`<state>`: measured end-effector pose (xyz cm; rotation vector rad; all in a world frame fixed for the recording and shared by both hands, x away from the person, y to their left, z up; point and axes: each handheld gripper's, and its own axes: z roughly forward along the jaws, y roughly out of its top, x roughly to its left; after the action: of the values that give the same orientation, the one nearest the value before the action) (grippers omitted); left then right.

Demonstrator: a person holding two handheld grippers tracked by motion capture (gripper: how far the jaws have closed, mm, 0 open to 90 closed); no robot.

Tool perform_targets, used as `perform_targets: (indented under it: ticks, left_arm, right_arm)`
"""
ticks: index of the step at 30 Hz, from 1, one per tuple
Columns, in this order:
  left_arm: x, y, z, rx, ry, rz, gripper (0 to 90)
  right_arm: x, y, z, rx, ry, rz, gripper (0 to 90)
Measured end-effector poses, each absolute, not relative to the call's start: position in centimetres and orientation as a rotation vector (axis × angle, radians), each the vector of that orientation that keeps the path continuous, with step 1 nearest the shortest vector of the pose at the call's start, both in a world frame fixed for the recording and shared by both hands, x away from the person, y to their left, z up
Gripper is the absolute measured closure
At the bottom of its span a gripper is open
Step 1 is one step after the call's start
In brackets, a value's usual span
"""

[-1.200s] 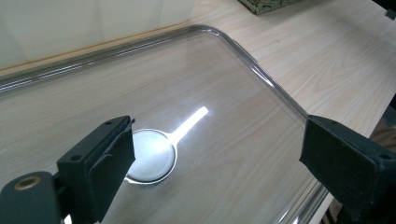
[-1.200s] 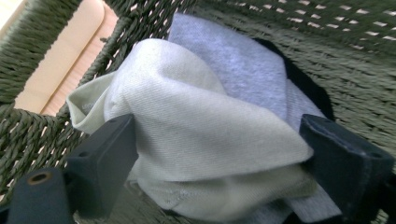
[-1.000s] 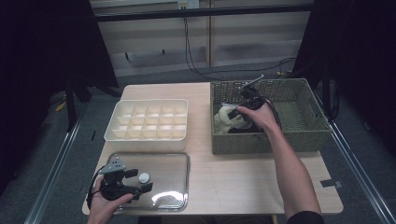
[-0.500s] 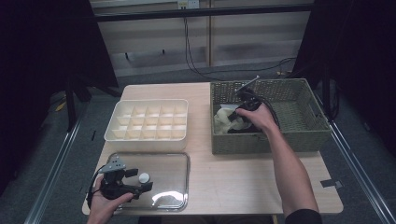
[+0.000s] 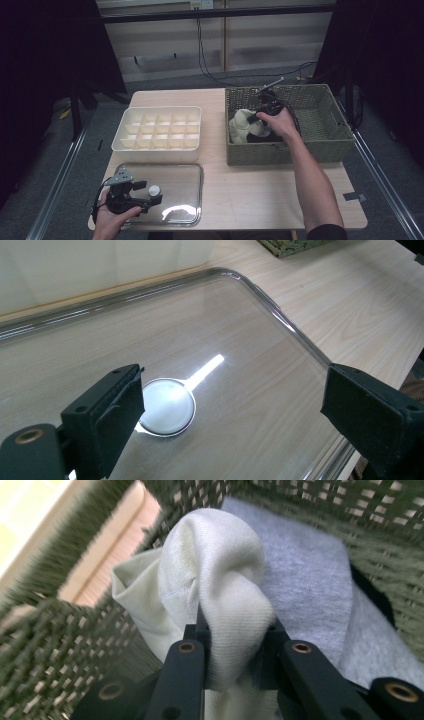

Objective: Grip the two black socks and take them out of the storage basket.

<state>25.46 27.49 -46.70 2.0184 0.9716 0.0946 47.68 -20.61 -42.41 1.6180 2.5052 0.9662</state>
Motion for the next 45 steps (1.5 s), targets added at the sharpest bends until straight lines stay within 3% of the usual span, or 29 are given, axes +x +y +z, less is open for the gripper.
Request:
perform_targets:
  ticks: [18, 31, 34, 36, 37, 40, 45]
  left_arm:
    - [25.4, 27.4, -46.7, 2.018, 0.968, 0.085, 9.5]
    - [25.3, 27.4, -46.8, 2.03, 0.964, 0.083, 9.4]
    - [25.3, 27.5, -46.8, 2.024, 0.963, 0.087, 9.3]
    - [25.2, 27.5, -46.8, 2.024, 0.964, 0.086, 9.4]
    - [25.2, 27.5, -46.8, 2.028, 0.965, 0.086, 9.4]
    - [25.1, 27.4, -46.8, 2.031, 0.965, 0.087, 9.3]
    - [25.3, 27.1, -46.8, 2.029, 0.964, 0.081, 9.3]
  right_arm:
    - [48.5, -22.2, -41.1, 1.678, 2.295, 1.168, 80.6]
    - [49.6, -17.4, -44.0, 1.656, 2.485, 1.023, 79.0]
    - [49.3, -17.4, -43.6, 1.623, 2.498, 1.036, 66.5]
    - [48.9, -18.3, -42.6, 1.613, 2.442, 1.081, 43.5]
    - [48.9, -18.3, -42.6, 1.613, 2.442, 1.081, 43.5]
    - [48.2, -20.0, -41.6, 1.607, 2.395, 1.095, 32.4]
    - [47.1, -23.5, -41.0, 1.647, 2.324, 1.086, 32.3]
